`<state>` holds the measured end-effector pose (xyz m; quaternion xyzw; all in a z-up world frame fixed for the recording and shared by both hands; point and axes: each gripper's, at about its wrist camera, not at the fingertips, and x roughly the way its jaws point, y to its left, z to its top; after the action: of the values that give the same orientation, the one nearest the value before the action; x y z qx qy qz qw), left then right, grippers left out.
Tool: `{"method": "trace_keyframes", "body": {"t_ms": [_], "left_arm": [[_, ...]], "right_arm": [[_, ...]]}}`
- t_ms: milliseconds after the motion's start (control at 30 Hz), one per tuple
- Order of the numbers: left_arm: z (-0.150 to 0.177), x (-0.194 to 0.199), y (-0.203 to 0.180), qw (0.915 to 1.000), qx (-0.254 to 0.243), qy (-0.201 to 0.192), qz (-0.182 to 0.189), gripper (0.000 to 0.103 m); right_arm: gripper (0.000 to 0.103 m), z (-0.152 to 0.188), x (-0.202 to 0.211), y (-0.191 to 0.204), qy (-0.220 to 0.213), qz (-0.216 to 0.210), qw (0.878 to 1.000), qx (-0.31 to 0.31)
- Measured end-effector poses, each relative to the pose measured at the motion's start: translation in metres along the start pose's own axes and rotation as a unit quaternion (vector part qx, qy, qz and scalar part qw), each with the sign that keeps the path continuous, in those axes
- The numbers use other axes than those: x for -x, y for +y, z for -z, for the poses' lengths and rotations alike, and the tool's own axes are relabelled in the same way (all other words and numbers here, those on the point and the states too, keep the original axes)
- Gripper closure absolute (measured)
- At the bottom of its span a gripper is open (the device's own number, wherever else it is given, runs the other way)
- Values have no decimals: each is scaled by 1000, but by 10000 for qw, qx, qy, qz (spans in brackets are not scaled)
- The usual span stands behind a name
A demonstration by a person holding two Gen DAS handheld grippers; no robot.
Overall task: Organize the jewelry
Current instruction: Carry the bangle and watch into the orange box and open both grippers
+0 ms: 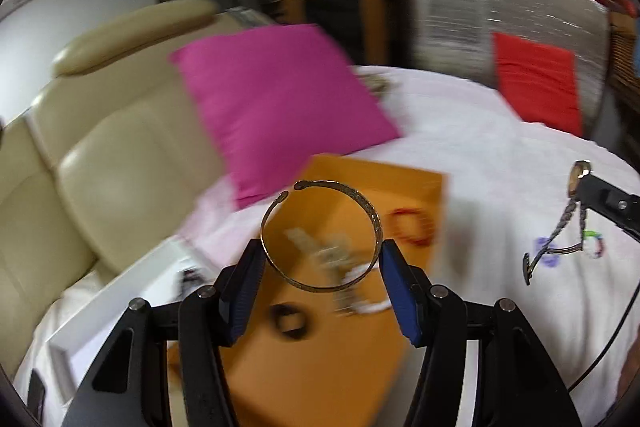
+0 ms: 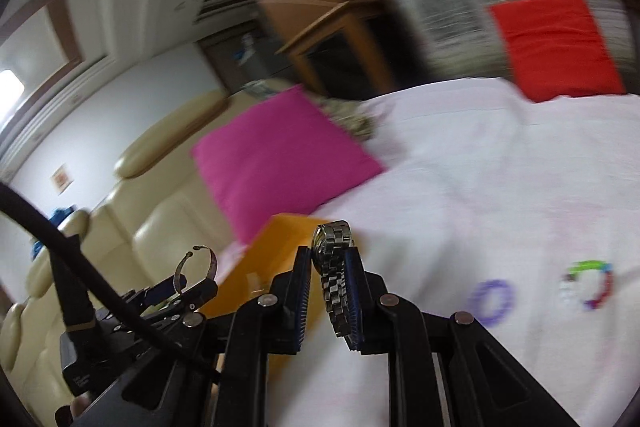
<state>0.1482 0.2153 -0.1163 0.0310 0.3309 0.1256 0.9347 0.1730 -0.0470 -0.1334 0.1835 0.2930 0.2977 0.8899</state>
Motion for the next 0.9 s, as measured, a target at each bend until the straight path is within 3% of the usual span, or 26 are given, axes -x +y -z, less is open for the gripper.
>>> {"method": "trace_keyframes", "body": {"t_ms": [133, 333, 567, 733, 800, 900], "left_arm": [[27, -20, 49, 9982, 145, 474, -338, 43], [74, -66, 70, 9898, 366, 1327, -359, 43], [85, -84, 64, 9867, 244, 1513, -537, 42], [88, -94, 65, 9806, 278, 1806, -702, 41], [85, -87, 64, 9807, 301, 1791, -726, 41], [68, -71, 54, 9843, 258, 1596, -704, 41]], "right_arm": [[84, 12, -33, 45, 332, -504, 9982, 40], [84, 53, -94, 83, 1150, -734, 9906, 90], [84, 88, -139, 81, 1874, -525, 9809, 66], [81, 88, -138, 75, 2024, -426, 9784, -46], [75, 82, -134, 70, 1996, -359, 9792, -62], [74, 67, -115, 56, 1801, -271, 9832, -67]]}}
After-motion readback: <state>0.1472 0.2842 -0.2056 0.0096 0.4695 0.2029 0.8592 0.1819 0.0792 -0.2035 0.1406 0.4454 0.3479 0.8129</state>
